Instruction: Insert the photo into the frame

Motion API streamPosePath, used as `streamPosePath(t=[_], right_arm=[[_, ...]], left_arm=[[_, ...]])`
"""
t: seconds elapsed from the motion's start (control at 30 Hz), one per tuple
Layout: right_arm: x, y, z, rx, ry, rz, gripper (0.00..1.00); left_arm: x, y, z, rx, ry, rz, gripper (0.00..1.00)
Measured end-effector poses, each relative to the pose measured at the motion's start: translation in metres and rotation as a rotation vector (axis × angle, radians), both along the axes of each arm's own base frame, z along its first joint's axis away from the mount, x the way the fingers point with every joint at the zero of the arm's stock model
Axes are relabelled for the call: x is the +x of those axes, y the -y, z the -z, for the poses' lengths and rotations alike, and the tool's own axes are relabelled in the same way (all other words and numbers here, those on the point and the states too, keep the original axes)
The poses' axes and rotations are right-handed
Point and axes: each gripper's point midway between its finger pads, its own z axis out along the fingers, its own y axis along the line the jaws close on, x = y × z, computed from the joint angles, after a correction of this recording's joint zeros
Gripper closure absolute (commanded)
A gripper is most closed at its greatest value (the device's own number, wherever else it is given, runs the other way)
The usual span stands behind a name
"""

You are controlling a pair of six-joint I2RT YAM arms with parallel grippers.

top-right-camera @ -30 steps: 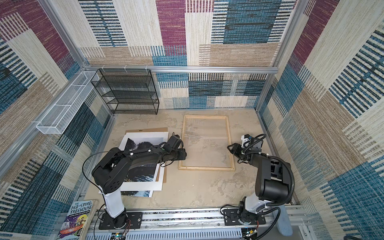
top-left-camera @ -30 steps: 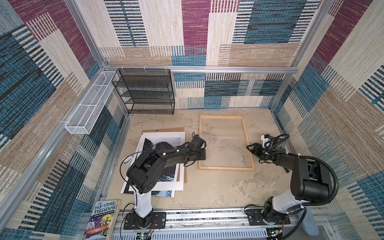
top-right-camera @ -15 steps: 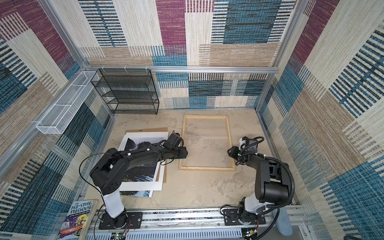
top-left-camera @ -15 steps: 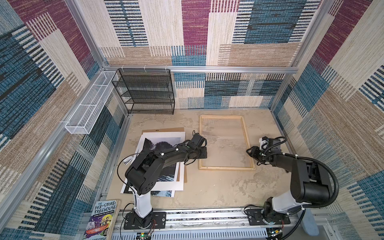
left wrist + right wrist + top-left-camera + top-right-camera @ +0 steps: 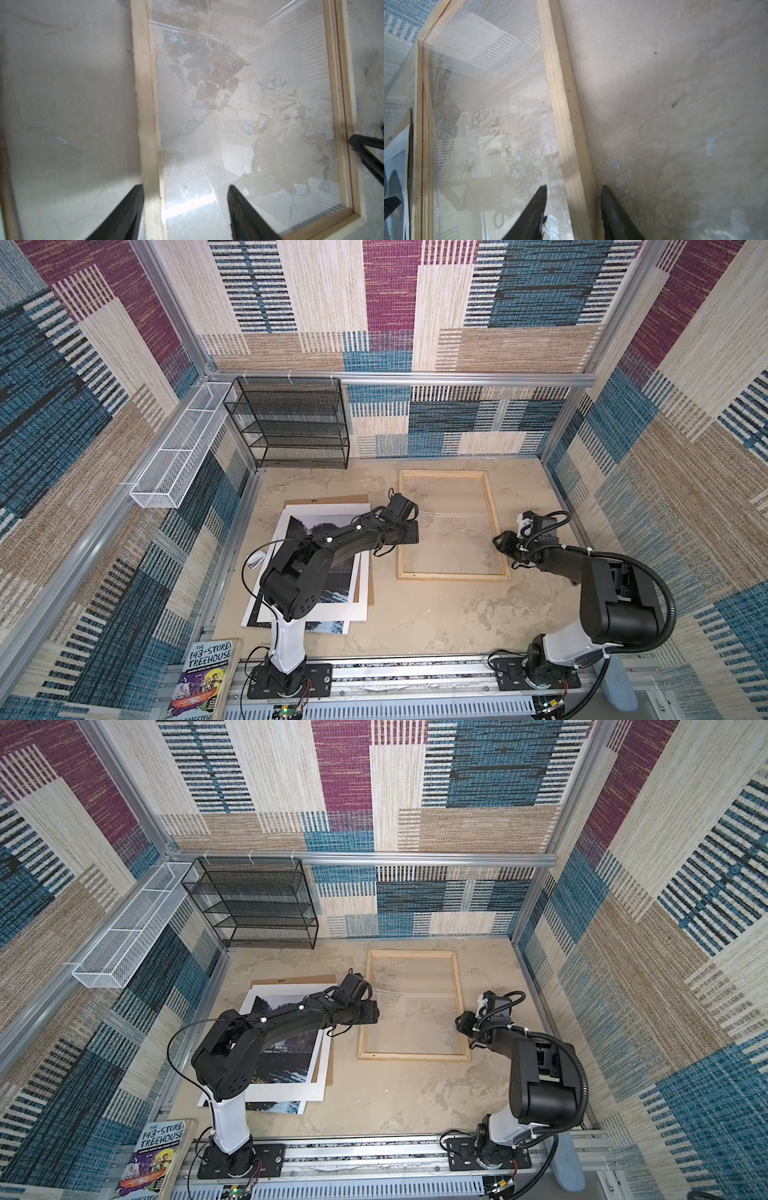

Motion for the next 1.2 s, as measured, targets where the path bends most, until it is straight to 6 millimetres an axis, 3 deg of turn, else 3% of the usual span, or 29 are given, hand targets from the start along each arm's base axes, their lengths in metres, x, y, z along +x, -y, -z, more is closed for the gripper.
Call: streamPosePath(t=[0.13, 0.27, 0.43, 0.57, 0.67, 0.83, 1.03, 1.2], right_arm=[[-0.004, 0.004, -0.005, -0.023, -0.013, 0.018, 0.46], [0.006, 0.007, -0.029, -0.039, 0.04, 0.021, 0.37], [0.02, 0.005, -0.067, -0.043, 0.144, -0.007, 0.36], [0.03, -0.002, -0.094, -0.028, 0.214, -0.045, 0.36], [0.034, -0.009, -0.108, -0.019, 0.249, -0.074, 0.36], [0.035, -0.021, -0.115, -0.011, 0.266, -0.118, 0.37], [0.036, -0.042, -0.117, 0.0, 0.262, -0.174, 0.37], [0.039, -0.062, -0.117, 0.007, 0.261, -0.224, 0.38]], left_arm=[[0.019, -0.005, 0.001, 0.01, 0.005, -0.015, 0.35], [0.034, -0.01, 0.005, 0.02, 0.01, -0.024, 0.41], [0.037, -0.007, 0.016, 0.04, -0.005, -0.008, 0.43], [0.035, -0.009, 0.028, 0.062, -0.029, -0.003, 0.54], [0.034, -0.01, 0.032, 0.069, -0.038, -0.003, 0.57], [0.03, -0.013, 0.035, 0.074, -0.045, -0.003, 0.61], [0.027, -0.015, 0.036, 0.077, -0.05, -0.003, 0.75], [0.024, -0.018, 0.037, 0.079, -0.05, -0.005, 0.77]])
